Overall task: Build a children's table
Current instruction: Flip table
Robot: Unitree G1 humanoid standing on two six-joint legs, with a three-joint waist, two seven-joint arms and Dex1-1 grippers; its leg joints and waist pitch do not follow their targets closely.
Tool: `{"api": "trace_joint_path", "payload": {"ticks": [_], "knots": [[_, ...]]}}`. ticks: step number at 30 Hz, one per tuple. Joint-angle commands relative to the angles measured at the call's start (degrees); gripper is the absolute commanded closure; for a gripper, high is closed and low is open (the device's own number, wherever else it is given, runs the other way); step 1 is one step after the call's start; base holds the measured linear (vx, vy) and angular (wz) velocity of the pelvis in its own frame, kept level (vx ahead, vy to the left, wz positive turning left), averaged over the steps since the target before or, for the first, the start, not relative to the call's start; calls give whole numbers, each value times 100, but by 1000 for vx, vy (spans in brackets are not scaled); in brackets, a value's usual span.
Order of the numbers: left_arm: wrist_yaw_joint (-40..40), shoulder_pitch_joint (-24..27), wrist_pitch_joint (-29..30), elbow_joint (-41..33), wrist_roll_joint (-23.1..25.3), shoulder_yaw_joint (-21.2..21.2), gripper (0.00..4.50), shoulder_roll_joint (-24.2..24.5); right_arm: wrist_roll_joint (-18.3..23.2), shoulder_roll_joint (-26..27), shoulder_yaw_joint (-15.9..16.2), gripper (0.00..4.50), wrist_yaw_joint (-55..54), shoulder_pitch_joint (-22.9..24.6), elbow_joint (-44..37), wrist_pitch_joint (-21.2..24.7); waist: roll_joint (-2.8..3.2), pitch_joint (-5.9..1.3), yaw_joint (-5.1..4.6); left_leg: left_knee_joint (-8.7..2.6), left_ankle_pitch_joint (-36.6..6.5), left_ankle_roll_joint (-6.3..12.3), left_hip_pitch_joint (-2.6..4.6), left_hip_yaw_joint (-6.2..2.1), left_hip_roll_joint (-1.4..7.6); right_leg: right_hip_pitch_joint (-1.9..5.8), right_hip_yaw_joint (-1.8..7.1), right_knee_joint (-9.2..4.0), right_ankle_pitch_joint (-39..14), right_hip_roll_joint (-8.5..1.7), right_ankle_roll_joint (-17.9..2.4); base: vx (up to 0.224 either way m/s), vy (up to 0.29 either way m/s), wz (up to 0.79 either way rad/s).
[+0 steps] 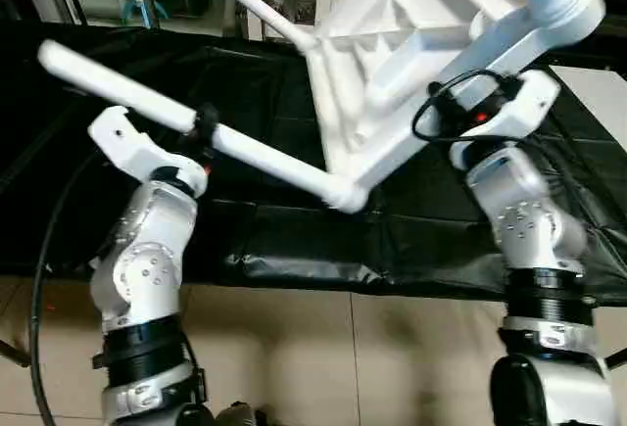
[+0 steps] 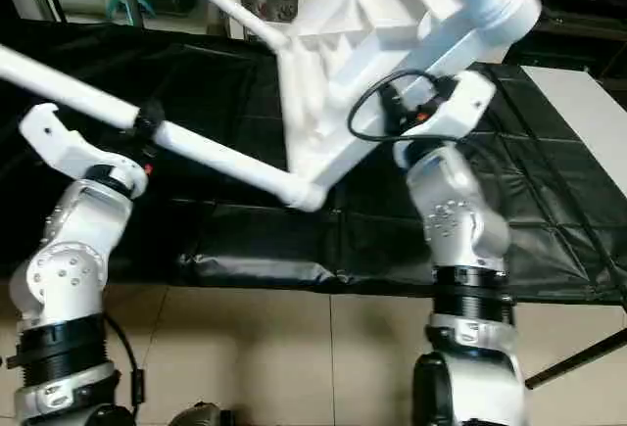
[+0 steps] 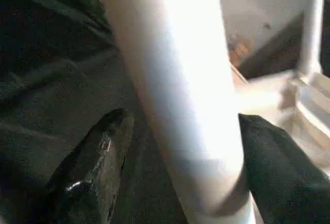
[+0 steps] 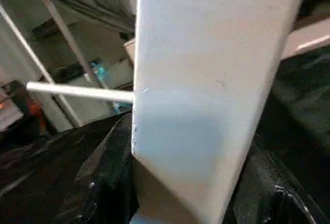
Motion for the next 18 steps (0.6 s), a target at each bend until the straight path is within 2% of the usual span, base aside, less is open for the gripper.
{"api": "trace_joint_path", "payload": {"ticks": [1,6,8,12,15,18], "knots": [[434,130,-225,188,208,648,104,225,-297,-435,-535,251,-338,-103,-298,-540,-68,-446,-70,-437,-1003,-599,291,-148,275,85,152,-406,-437,-207,-372,0,0,0],[590,164,-360,322,314,761,104,410,-332,-650,-507,255,-260,-176,-275,-455,-72,-447,-76,-432,-983,-585,294,-149,270,80,149,-402,-396,-194,-351,0,0,0],[580,171,-370,326,282,755,104,419,-324,-699,-500,256,-221,-192,-253,-400,-87,-454,-82,-423,-916,-584,298,-148,275,79,147,-382,-247,-191,-402,0,0,0],[540,184,-417,342,248,674,104,403,-387,-739,-452,257,-228,-197,-262,-357,-116,-459,-78,-393,-722,-434,282,-131,268,102,151,-350,51,-197,-558,0,0,0],[455,212,-404,343,299,530,104,413,-438,-713,-375,258,-267,-194,-299,-331,-110,-458,-66,-384,-670,-334,294,-123,274,94,151,-348,38,-194,-628,0,0,0],[155,285,-322,299,530,81,104,522,-515,-716,-192,258,-180,-218,-308,-234,-110,-454,-73,-392,-717,-341,292,-126,277,84,146,-356,-29,-189,-622,0,0,0]]}}
